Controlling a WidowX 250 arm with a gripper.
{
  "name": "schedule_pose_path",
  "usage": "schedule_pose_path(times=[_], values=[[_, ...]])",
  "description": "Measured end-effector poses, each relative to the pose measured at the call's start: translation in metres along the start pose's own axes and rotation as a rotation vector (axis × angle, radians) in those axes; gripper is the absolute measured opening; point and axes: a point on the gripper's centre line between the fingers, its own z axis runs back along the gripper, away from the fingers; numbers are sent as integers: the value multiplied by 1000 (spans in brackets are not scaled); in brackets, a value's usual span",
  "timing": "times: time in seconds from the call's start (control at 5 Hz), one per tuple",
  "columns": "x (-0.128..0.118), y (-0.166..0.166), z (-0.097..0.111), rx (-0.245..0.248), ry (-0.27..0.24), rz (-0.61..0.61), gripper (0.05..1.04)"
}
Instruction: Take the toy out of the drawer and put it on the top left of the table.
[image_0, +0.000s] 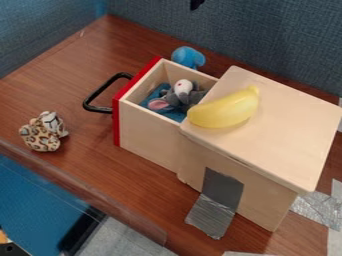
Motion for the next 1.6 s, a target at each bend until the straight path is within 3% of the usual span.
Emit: schedule_pose_path(times=[0.2,0.4,0.6,0.8,1.0,1.2,1.6], values=[[-6,-1,-19,-10,50,0,1007],[-31,-19,-28,-56,104,-58,1007],[-51,-42,-6,-102,81,-141,1007],[-70,-54,-8,-119,108,-185,1007],[-80,-63,-18,-105,138,-224,1007],[-92,-62,-42,-78,207,-227,1007],[-105,-60,-62,-43,280,-221,973]])
